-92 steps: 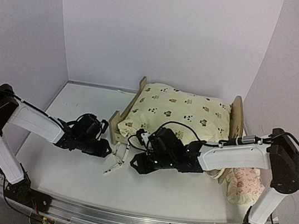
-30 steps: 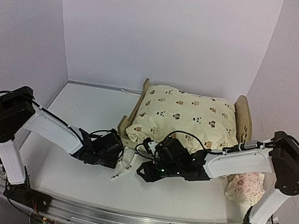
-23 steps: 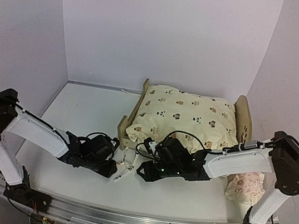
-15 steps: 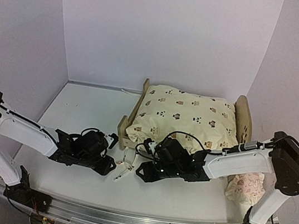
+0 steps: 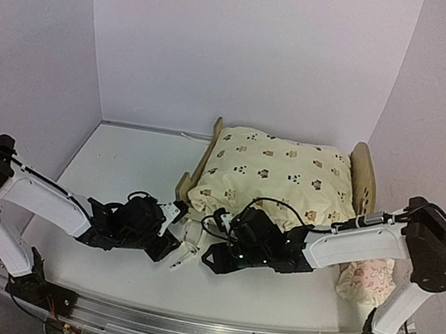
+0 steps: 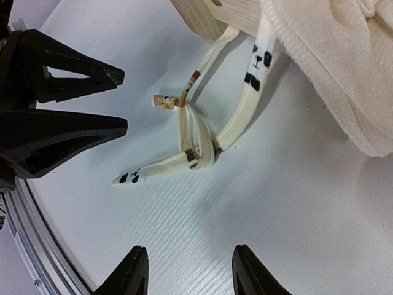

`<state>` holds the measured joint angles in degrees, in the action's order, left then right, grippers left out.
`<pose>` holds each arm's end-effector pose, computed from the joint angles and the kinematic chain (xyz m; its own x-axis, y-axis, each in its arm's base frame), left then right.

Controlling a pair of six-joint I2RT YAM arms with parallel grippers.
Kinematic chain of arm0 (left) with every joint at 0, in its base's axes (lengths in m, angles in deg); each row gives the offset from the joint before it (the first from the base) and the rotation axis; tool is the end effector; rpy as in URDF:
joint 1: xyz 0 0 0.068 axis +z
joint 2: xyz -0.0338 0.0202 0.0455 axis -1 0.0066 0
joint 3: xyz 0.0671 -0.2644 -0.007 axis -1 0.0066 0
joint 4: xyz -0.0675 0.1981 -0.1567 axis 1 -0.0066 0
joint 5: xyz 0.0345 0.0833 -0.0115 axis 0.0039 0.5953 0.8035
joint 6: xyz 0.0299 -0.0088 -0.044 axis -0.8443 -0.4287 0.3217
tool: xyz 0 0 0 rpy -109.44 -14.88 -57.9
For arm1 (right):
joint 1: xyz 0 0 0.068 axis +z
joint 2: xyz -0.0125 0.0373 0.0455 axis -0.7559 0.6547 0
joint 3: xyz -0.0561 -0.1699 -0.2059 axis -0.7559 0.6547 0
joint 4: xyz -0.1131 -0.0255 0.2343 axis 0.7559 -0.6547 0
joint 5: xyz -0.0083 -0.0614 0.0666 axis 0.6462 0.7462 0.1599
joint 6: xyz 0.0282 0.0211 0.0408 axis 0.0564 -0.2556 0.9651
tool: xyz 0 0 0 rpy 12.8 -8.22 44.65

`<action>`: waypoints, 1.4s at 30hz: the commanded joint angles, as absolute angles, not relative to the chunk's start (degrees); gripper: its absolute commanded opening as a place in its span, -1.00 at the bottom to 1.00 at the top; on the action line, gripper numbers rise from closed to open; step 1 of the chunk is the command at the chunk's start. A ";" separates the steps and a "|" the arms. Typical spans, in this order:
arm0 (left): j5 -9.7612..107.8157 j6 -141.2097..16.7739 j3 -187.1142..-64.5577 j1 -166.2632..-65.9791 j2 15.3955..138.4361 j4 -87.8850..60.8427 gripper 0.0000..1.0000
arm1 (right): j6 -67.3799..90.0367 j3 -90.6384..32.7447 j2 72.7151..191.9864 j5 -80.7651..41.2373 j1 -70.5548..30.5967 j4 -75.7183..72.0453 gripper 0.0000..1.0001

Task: Set up the pet bed

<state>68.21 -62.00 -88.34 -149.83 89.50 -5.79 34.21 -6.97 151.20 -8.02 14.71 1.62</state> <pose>0.1470 -0.2433 0.1418 -0.4949 0.4604 -0.7369 0.6974 0.7164 -0.0208 0.1603 0.3199 0.1627 -0.6956 -0.2945 -0.6553 -0.6073 0.7284 0.3172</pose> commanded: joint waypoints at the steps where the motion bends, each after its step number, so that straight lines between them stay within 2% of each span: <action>1: 69.28 -66.26 -88.49 -149.91 92.46 -0.05 -0.19 | 34.65 -5.48 148.48 -7.60 15.08 2.41 -0.05; 7: 70.28 -66.28 -89.63 -149.92 96.48 0.12 -0.26 | 34.66 -4.04 147.34 -7.28 15.13 2.37 -0.05; 20: 70.60 -65.66 -88.48 -149.53 101.02 4.59 -0.28 | 34.72 -4.17 148.17 -7.43 15.19 2.38 -0.05; 30: 69.15 -64.76 -88.29 -148.77 102.45 4.33 -0.74 | 34.75 -4.38 148.21 -7.38 15.16 2.36 -0.05; 32: 69.14 -64.45 -87.53 -148.77 101.82 4.21 -0.95 | 34.74 -4.46 148.22 -7.47 15.18 2.36 -0.05; 33: 68.97 -64.31 -87.20 -148.77 101.54 4.35 -0.99 | 34.73 -4.52 148.27 -7.56 15.15 2.36 -0.05; 42: 65.18 -60.66 -84.33 -148.95 92.34 2.85 -1.00 | 34.99 -7.40 149.48 -6.87 17.35 1.71 -0.04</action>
